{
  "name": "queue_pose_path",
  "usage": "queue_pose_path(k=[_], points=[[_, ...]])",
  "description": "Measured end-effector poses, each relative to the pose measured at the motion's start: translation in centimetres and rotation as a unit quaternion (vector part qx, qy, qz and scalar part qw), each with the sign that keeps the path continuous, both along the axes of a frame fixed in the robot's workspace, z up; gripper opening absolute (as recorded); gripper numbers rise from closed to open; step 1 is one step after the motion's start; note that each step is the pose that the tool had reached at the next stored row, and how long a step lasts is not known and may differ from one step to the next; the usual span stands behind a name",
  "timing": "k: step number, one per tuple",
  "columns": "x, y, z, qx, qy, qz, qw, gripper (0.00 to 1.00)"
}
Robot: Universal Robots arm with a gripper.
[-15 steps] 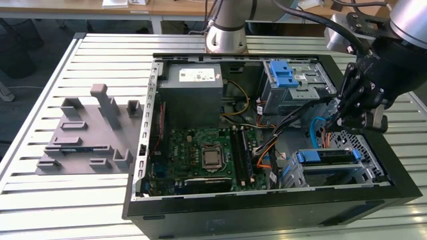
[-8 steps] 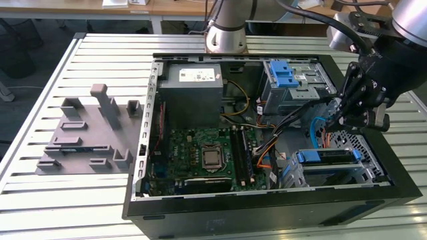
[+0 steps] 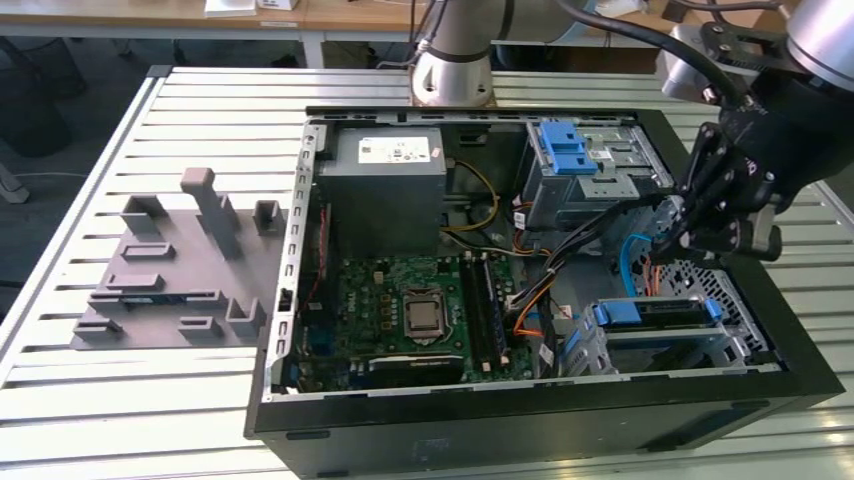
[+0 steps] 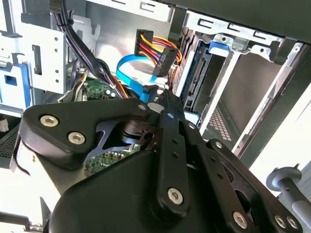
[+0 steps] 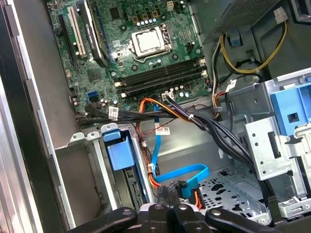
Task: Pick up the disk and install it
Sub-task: 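Insert the first disk wire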
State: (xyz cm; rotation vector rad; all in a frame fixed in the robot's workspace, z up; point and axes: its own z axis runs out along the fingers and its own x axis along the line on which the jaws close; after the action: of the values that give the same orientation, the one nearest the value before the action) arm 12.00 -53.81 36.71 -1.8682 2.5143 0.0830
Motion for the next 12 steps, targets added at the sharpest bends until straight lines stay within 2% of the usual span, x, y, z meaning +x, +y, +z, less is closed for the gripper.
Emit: queue_pose_path(k=[12], points=[[0.91, 0.48, 0.0, 0.0, 0.0, 0.0, 1.0, 0.11]])
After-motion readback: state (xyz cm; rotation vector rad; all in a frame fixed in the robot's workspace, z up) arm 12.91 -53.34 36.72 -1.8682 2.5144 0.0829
